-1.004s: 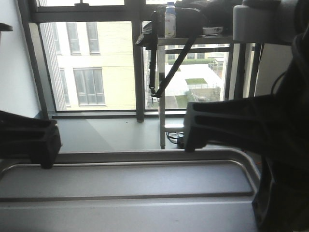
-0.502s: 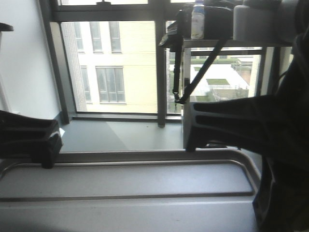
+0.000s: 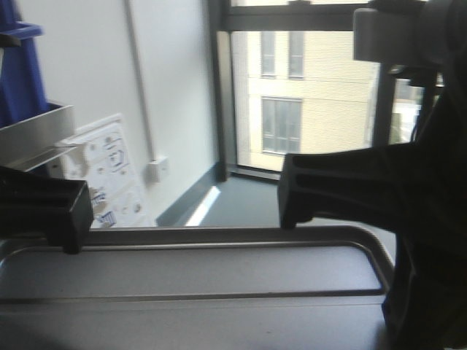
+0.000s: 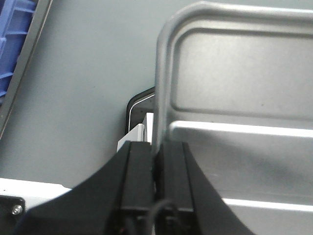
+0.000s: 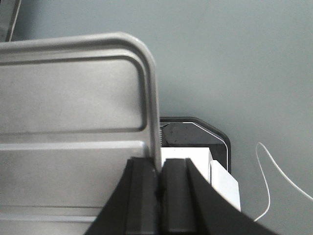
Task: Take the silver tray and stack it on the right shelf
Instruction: 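Hold the tray while the base turns toward the shelf with another tray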
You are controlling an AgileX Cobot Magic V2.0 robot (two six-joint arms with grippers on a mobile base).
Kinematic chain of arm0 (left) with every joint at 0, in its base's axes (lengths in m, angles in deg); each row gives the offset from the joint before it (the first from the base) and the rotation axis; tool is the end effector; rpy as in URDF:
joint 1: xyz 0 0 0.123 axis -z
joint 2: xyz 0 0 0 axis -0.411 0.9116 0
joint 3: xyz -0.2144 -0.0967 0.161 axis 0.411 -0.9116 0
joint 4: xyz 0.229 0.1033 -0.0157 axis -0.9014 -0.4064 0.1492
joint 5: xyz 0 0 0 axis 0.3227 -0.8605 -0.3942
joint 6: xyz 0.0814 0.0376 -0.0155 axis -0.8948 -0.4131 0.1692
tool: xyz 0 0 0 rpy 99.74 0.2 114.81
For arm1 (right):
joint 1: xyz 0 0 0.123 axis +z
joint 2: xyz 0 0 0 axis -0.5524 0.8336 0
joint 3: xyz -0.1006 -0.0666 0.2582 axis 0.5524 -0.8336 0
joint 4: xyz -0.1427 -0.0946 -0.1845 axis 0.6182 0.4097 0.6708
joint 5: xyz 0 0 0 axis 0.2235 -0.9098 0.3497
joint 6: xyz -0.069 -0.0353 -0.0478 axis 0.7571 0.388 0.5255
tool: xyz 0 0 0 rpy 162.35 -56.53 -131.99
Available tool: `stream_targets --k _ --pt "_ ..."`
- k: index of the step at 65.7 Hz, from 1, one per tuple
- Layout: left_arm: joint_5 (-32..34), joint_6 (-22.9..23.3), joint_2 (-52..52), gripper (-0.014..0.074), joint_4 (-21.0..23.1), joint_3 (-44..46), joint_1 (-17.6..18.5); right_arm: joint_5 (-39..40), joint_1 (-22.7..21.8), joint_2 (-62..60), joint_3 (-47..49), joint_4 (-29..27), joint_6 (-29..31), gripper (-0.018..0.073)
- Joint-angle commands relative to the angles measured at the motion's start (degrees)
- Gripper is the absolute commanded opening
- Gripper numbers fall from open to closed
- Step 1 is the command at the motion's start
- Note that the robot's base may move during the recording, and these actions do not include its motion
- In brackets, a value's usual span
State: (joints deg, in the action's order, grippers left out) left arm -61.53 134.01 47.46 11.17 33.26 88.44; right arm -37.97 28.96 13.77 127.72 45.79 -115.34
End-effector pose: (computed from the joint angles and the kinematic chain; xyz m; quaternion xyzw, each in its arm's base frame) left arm 0.1057 -0.1787 0.2393 0.0140 0.9944 0.0046 0.1045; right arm 0.1154 0.1761 0.2366 0.0658 0.9791 0.0922 0.1689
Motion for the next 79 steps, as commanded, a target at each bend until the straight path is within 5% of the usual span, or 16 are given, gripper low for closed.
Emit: stream_targets --k 1,79 --pt "-13.9 0.3 -1.1 -0.01 -2.7 0.9 0.2 -4.2 -0.2 -1.2 1.3 3.3 0.1 0.007" --pt "-13.9 0.3 -1.1 -0.01 -2.7 0.9 0.2 -4.2 -0.2 -1.2 1.3 3.3 0.1 0.007"
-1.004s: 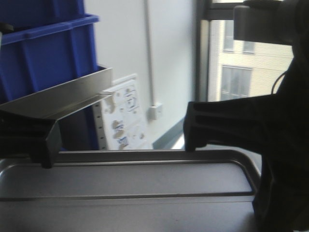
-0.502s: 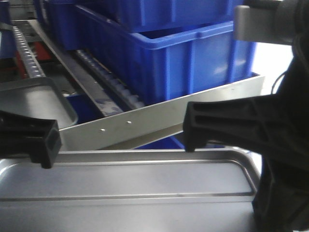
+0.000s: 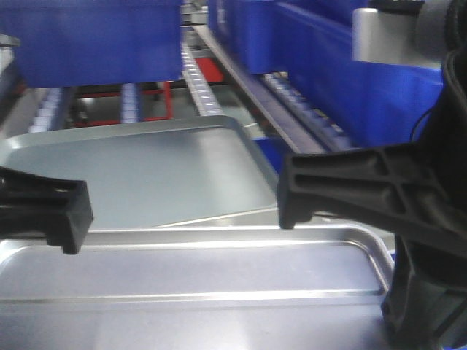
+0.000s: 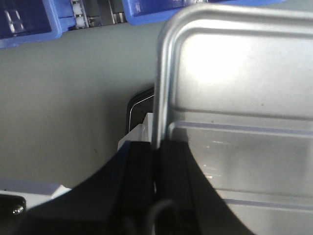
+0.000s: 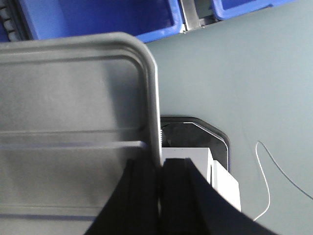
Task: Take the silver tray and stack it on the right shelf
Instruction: 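Hold the tray while the base turns toward the shelf with another tray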
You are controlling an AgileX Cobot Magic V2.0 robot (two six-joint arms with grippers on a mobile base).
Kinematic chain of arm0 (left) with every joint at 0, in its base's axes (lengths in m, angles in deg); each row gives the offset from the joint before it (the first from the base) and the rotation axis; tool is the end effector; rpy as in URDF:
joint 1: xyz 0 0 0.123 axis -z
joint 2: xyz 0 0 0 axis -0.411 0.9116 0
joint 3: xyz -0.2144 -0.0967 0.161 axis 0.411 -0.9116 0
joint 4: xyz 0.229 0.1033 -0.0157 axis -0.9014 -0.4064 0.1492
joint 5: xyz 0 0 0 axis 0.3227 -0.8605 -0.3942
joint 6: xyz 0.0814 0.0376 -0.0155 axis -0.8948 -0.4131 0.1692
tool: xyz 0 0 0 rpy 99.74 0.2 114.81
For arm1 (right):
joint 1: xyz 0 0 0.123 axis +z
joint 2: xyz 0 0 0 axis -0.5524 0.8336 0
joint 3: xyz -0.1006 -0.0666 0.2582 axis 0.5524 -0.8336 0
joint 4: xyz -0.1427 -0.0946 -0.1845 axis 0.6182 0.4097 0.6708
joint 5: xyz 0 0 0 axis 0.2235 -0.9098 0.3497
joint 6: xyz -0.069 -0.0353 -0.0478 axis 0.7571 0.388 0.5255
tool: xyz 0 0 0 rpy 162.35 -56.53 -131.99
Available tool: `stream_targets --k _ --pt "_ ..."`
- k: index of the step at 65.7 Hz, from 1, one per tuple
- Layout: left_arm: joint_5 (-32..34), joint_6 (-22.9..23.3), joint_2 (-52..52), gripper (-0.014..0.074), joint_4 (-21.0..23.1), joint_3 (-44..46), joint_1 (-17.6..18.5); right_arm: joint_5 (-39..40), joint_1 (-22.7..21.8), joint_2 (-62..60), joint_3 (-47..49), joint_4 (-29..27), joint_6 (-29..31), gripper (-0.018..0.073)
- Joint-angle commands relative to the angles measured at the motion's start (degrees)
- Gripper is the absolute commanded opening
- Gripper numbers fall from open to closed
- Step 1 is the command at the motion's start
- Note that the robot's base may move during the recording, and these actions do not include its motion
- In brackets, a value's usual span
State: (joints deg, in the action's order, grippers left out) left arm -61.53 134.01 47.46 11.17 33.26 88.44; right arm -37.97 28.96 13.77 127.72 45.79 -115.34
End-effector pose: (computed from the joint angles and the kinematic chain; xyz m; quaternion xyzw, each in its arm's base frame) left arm 0.1057 -0.1787 0.2393 0.0140 0.9944 0.0046 0.1045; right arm 0.1154 0.1761 0.2366 0.0658 0.9791 0.0922 0.1689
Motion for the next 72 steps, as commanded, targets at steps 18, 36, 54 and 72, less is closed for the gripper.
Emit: stream_targets --k 18,36,54,72 --pt "-13.9 0.3 -1.1 -0.01 -2.7 0.9 0.2 -4.2 -0.2 -1.2 1.3 3.3 0.1 0.007" --pt "-13.9 0.3 -1.1 -0.01 -2.7 0.9 0.2 -4.2 -0.2 -1.2 1.3 3.3 0.1 0.007" --pt "-13.9 0.3 -1.1 -0.01 -2.7 0.9 0.2 -4.2 -0.2 -1.2 1.3 3.3 0.1 0.007" --pt "-13.9 0.3 -1.1 -0.01 -2.7 0.9 0.2 -4.2 -0.2 -1.2 1.3 3.3 0.1 0.007"
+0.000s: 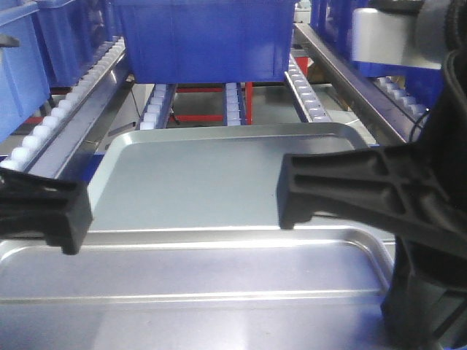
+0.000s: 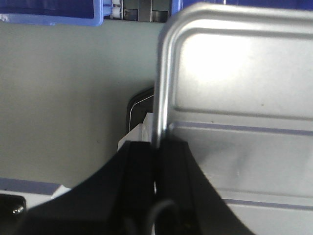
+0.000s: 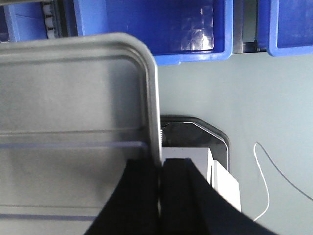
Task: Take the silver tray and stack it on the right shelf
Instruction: 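Hold the tray while the base turns toward the shelf with another tray, then lower the held tray with both grippers into the larger tray on the shelf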
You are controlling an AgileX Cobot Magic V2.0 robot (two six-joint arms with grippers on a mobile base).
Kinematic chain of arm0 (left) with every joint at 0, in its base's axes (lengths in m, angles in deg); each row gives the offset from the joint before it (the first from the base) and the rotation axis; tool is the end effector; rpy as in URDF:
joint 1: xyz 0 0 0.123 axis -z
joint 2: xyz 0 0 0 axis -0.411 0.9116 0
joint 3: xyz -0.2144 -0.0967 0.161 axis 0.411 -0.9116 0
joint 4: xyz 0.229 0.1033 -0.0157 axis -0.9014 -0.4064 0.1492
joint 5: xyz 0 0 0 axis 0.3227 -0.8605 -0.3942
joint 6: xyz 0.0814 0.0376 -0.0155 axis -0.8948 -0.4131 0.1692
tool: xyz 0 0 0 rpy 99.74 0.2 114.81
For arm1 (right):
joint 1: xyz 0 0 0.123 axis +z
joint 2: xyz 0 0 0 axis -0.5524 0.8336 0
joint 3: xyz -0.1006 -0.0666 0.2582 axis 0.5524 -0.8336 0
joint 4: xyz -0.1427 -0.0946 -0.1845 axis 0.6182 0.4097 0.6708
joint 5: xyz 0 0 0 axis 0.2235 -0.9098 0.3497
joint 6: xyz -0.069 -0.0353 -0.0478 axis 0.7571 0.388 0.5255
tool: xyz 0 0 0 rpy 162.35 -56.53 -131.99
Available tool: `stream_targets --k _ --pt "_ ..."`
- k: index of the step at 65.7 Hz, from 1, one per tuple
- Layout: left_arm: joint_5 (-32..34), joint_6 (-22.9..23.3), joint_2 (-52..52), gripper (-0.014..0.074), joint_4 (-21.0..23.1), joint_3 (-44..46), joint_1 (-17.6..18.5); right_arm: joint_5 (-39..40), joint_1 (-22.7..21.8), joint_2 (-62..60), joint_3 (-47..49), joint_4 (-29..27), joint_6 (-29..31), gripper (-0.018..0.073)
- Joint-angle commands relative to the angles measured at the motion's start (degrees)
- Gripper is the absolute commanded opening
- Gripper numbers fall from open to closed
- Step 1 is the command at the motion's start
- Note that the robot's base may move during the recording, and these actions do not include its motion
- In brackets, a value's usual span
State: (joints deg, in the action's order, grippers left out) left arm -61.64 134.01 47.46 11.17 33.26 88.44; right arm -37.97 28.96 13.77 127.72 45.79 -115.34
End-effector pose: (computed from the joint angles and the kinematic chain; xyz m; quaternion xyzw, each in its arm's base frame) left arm 0.1056 -0.1786 0.2393 0.0139 0.9944 0.0055 0.1042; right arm 0.1154 0.1761 0.2366 0.0658 0.9791 0.0922 0.1689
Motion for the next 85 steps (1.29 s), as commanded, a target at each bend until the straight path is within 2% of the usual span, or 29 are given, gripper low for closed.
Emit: stream_targets --k 1,27,35,40,45,53,61,68,74,81,85 --pt "-13.8 0.3 -1.1 -0.01 -2.7 0.9 0.2 -4.2 -0.2 -1.2 1.3 3.3 0.1 0.007" --pt "-10.9 0.3 -1.1 -0.01 -2.9 0.9 0.2 -4.3 -0.2 -1.2 1.3 3.4 0.1 0.007" --pt "-4.5 -4.0 -1.1 -0.01 -2.7 1.3 0.2 -4.1 -0.2 -1.2 1.4 4.3 0.1 0.007" --pt "-0.9 -4.5 -1.1 -0.01 -3.4 2.0 0.2 -3.3 -0.9 -1.2 1.4 4.9 0.4 0.007" --pt "2.0 -4.7 -1.1 -0.01 -4.4 2.8 -0.6 -2.6 -2.8 -1.2 1.5 5.6 3.3 0.007" --pt "6.2 -8.6 -0.8 -0.01 -3.6 4.3 -4.3 -1.2 -8.2 -1.2 2.4 5.4 9.6 0.007" --pt "13.7 -13.5 -0.8 -0.01 -2.2 5.0 -10.4 3.6 -13.9 -1.2 4.1 4.3 17.1 0.007" --pt "18.4 -16.9 -0.7 -0.01 -0.8 5.1 -16.2 7.8 -19.2 -1.1 5.6 4.3 19.6 0.007" --pt "20.7 -22.1 0.2 -0.01 1.9 5.5 -20.9 9.6 -23.4 0.3 7.3 4.2 21.9 0.007" --pt "23.2 -29.0 2.9 -0.01 4.8 7.1 -24.3 10.7 -26.1 3.8 10.1 4.0 25.6 0.007" --pt "24.9 -29.9 5.2 -0.01 4.7 9.0 -25.6 12.1 -27.1 6.9 12.1 4.0 27.0 0.007"
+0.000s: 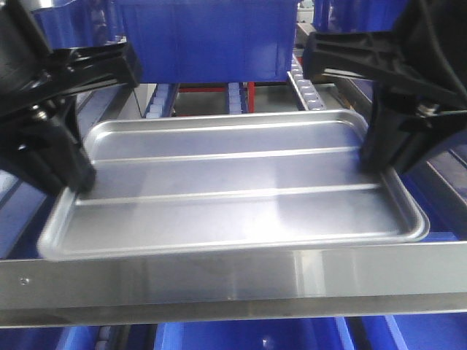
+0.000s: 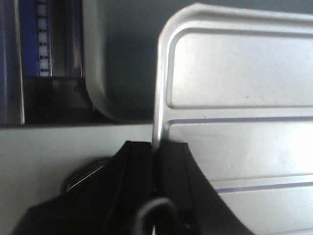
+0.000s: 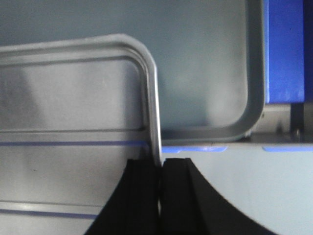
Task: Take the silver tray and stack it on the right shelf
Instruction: 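Lower the held tray with both grippers into the larger tray on the shelf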
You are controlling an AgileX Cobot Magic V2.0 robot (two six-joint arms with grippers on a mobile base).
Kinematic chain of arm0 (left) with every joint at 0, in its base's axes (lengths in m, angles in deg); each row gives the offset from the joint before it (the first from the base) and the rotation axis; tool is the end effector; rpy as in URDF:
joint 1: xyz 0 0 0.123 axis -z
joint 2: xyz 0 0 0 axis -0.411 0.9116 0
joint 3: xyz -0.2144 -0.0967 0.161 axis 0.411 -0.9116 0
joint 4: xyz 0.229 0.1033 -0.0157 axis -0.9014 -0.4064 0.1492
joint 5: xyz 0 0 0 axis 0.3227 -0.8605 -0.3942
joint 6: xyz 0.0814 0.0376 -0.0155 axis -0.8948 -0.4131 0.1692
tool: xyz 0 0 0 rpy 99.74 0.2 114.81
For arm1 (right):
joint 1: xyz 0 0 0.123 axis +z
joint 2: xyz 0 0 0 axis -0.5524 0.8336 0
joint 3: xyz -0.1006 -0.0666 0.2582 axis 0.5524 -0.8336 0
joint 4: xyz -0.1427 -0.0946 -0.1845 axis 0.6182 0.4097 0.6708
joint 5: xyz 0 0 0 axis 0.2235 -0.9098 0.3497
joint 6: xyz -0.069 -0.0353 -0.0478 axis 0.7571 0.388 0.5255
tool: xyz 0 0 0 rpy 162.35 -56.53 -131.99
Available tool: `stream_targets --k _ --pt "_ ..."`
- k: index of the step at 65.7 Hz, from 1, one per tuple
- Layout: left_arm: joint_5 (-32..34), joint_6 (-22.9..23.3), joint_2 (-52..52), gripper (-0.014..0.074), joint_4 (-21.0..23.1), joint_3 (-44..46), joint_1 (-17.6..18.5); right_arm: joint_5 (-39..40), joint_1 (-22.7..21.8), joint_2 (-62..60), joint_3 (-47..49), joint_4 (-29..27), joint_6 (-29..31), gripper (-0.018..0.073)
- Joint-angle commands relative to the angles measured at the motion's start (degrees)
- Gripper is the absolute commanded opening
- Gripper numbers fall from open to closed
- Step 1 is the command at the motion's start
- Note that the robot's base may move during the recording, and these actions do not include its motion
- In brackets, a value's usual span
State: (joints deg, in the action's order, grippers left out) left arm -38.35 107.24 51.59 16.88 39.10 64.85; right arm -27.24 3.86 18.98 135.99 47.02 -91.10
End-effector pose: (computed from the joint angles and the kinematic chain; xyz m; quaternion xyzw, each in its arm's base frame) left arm 0.2068 -0.1683 0.2586 0.0300 0.9660 -0.1296 0.2219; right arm 0.2170 0.1426 0.2619 0.0546 0.9555 0.0953 0.2738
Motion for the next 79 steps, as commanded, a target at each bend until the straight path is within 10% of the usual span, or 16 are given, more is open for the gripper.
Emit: stream_targets --k 1,79 --pt "1.9 -3.1 1.7 -0.01 -1.1 3.6 -2.3 1.7 -2.3 2.4 4.3 2.8 2.9 0.007" --pt "5.1 -6.4 22.3 -0.01 0.9 18.5 -5.5 7.8 -8.7 18.8 15.5 2.8 3.3 0.0072"
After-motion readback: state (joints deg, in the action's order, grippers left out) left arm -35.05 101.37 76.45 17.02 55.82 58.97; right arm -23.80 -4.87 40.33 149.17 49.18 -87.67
